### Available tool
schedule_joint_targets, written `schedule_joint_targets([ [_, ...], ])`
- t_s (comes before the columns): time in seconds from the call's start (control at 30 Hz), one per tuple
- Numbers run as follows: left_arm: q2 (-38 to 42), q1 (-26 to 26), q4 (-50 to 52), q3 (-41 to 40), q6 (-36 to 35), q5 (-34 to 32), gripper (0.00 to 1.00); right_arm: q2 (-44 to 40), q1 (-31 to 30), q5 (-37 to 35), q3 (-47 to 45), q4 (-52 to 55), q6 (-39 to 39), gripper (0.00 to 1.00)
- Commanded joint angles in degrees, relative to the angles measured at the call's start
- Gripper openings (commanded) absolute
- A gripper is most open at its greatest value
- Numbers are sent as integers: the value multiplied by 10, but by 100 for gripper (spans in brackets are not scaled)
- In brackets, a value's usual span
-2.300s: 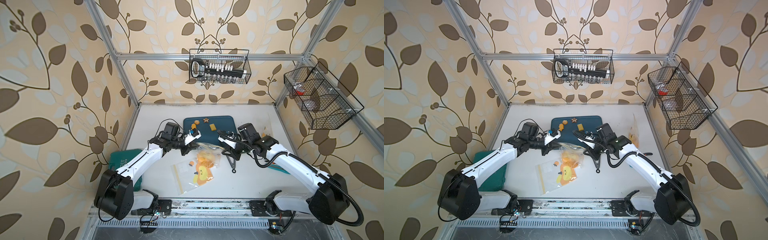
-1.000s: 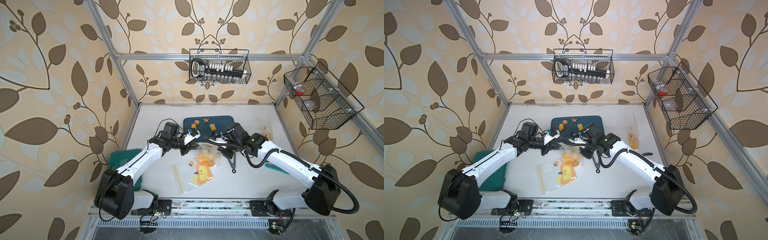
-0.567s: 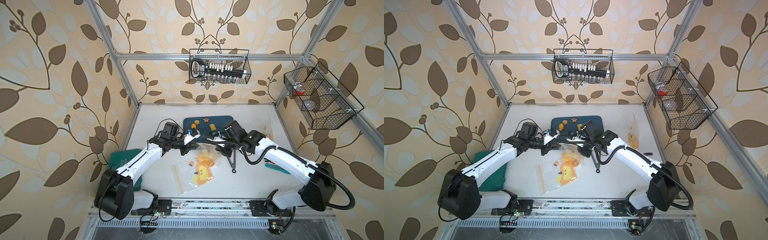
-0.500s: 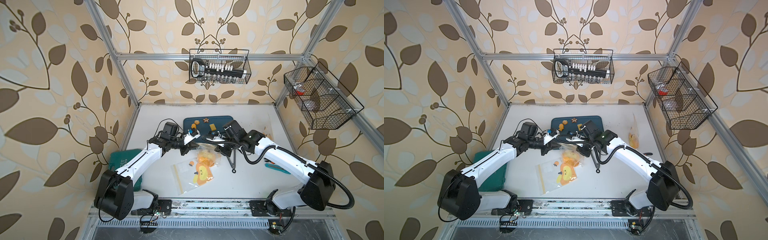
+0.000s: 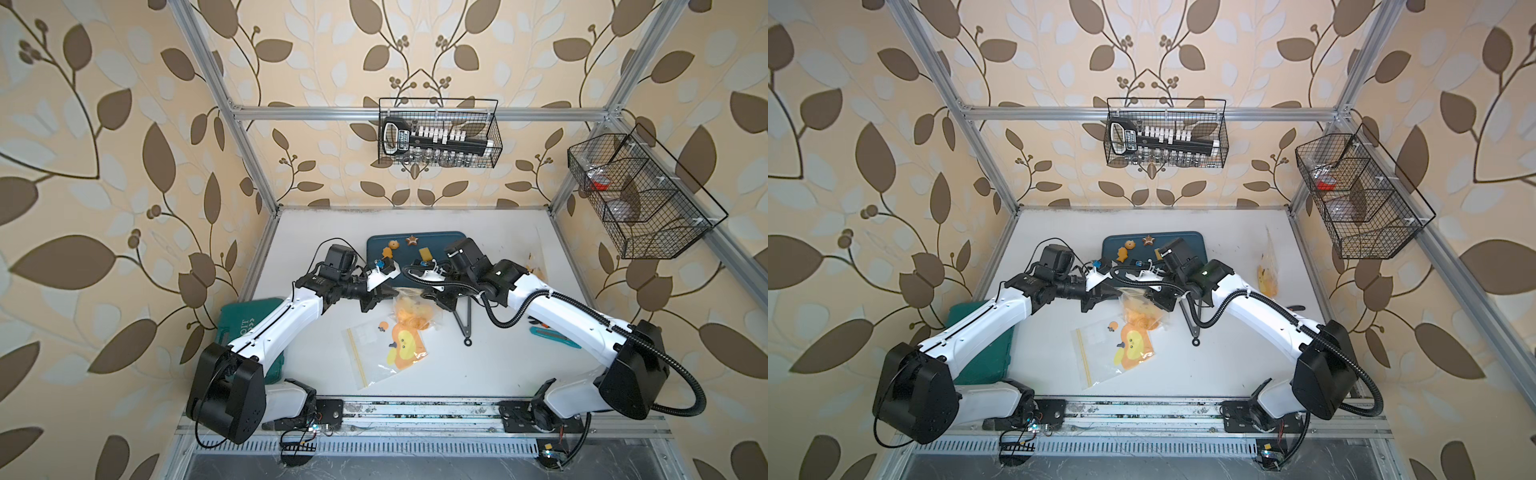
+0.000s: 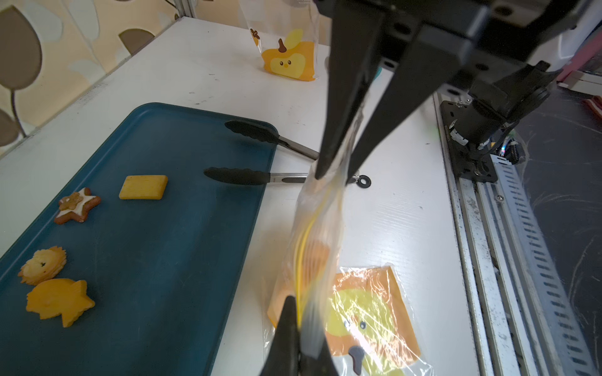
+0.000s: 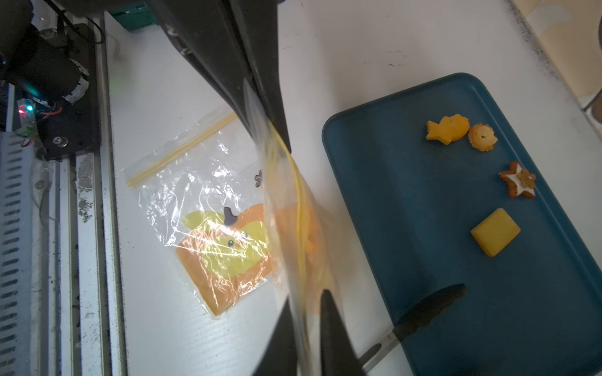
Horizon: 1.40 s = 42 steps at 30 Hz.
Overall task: Put the cookies into a resealable bag to prevent moisture
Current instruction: Close the ziploc bag at the center of the board.
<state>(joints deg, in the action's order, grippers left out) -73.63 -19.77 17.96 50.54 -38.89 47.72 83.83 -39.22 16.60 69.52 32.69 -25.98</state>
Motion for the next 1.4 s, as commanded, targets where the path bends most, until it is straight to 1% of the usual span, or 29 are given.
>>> schedule_joint_targets([
  [0.0, 19, 5, 8, 12, -15, 30, 0, 7, -2, 23, 7, -26, -2, 0],
  [0.07, 20, 5, 10, 12, -18, 35, 0, 12, -2, 31, 13, -17, -8, 0],
  [0.1, 20, 5, 10, 12, -19, 37, 0, 14, -2, 30, 14, -19, -10, 28],
  [0.13, 20, 5, 11, 12, -20, 39, 0, 14, -2, 31, 12, -24, -10, 41],
  [0.2, 20, 5, 12, 13, -20, 41, 0, 17, -2, 35, 13, -27, -10, 0],
  [0.27, 20, 5, 12, 13, -20, 40, 0, 25, -2, 43, 20, -17, -15, 0],
  [0.33, 20, 5, 13, 12, -20, 39, 0, 25, -2, 39, 16, -30, -15, 40],
  [0.37, 20, 5, 13, 13, -20, 38, 0, 24, -2, 39, 11, -39, -14, 31],
  [0.4, 20, 5, 14, 13, -20, 38, 0, 25, -2, 42, 12, -40, -14, 0],
  [0.47, 22, 5, 14, 13, -20, 37, 0, 30, -2, 55, 20, -30, -23, 0],
  [0.53, 22, 5, 13, 13, -20, 36, 0, 28, -2, 51, 16, -42, -23, 42],
  [0.57, 22, 5, 13, 13, -19, 37, 0, 23, -2, 52, 8, -56, -21, 43],
  [0.6, 22, 5, 14, 13, -19, 38, 0, 20, -2, 60, 4, -63, -20, 15],
  [0.63, 22, 5, 14, 13, -19, 39, 0, 21, -2, 70, 6, -62, -21, 0],
  [0.7, 22, 5, 14, 13, -20, 41, 0, 24, -2, 88, 10, -57, -30, 3],
  [0.73, 22, 5, 14, 13, -20, 42, 0, 24, -2, 92, 9, -61, -30, 23],
  [0.77, 22, 5, 15, 13, -21, 43, 0, 24, -2, 94, 6, -68, -29, 30],
  [0.8, 23, 5, 16, 13, -21, 46, 0, 24, -2, 96, 5, -74, -27, 23],
  [0.83, 23, 5, 17, 13, -22, 48, 0, 26, -2, 100, 6, -75, -26, 0],
  [0.93, 24, 5, 19, 13, -27, 56, 0, 34, -2, 112, 15, -67, -31, 0],
  [0.97, 24, 5, 18, 14, -26, 55, 0, 34, -2, 112, 13, -74, -30, 34],
  [1.0, 23, 5, 19, 14, -26, 55, 0, 34, -2, 112, 10, -80, -30, 47],
  [1.03, 22, 5, 20, 15, -26, 56, 0, 34, -2, 112, 9, -83, -29, 45],
  [1.1, 22, 5, 19, 15, -25, 57, 0, 44, -2, 120, 17, -75, -29, 3],
  [1.13, 21, 5, 18, 15, -25, 57, 0, 47, -2, 123, 22, -71, -30, 0],
  [1.2, 20, 5, 20, 15, -25, 58, 0, 51, -2, 118, 19, -86, -25, 36],
  [1.23, 20, 5, 20, 16, -26, 59, 0, 50, -2, 116, 16, -95, -23, 36],
  [1.3, 20, 5, 21, 16, -26, 60, 0, 53, -2, 130, 16, -98, -20, 0],
  [1.37, 18, 5, 21, 17, -26, 61, 0, 59, -2, 136, 19, -101, -19, 5],
])
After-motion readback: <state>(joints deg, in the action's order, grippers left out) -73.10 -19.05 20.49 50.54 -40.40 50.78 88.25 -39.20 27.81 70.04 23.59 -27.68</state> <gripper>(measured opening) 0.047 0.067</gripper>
